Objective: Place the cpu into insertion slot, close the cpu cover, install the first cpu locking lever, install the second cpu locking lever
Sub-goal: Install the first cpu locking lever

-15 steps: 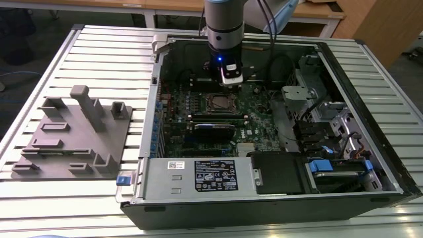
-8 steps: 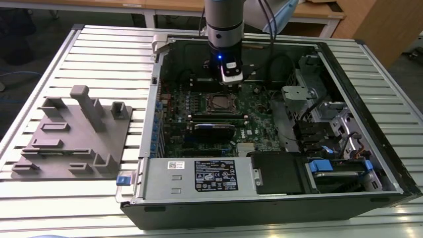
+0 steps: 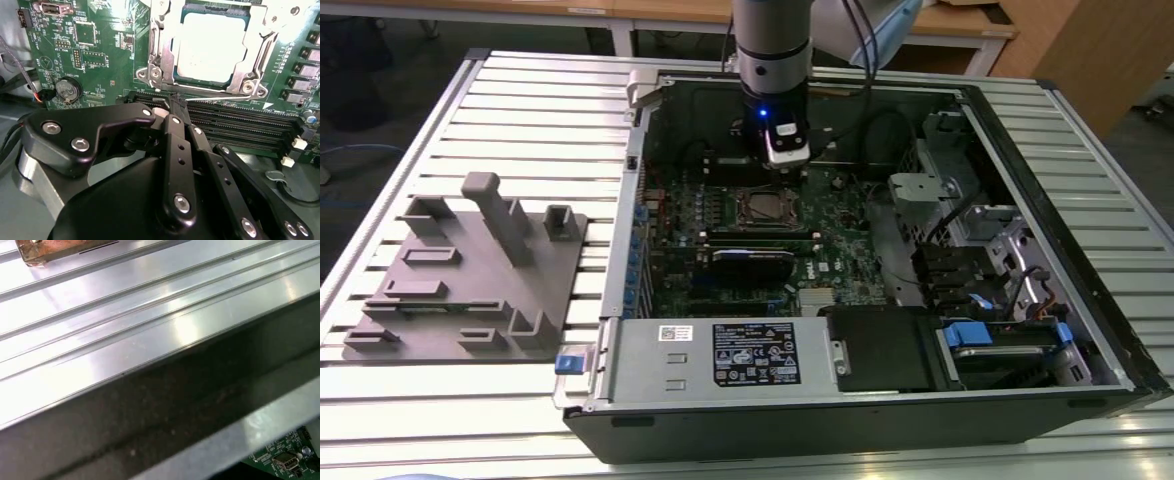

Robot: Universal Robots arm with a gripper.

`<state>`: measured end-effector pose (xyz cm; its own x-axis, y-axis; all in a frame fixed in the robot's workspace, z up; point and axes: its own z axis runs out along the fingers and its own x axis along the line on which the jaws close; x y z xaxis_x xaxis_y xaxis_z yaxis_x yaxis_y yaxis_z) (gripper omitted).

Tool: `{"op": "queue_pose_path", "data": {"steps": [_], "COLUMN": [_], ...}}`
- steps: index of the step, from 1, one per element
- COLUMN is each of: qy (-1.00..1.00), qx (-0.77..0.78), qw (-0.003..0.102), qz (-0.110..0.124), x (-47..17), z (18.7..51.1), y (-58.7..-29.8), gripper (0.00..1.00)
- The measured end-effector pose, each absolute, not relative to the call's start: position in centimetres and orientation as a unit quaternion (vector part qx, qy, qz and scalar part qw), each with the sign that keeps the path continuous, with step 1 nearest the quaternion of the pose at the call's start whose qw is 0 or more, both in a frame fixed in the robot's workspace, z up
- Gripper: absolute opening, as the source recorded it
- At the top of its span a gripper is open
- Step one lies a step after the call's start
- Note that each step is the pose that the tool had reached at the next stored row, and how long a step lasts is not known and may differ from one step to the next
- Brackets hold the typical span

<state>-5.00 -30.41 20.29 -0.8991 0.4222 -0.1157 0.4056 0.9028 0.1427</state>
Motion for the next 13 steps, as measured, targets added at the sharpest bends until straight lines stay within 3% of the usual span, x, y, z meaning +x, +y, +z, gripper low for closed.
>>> {"op": "queue_pose_path", "data": {"steps": [4, 13], "qy": [0.972, 0.972], "qx": [0.212, 0.212], "qw": [0.081, 0.081], "qz": [0.060, 0.061], "x": [-5.28, -5.67], "z": [20.20, 20.20], "y": [-30.40, -30.21], "gripper": [0.11, 0.11]}}
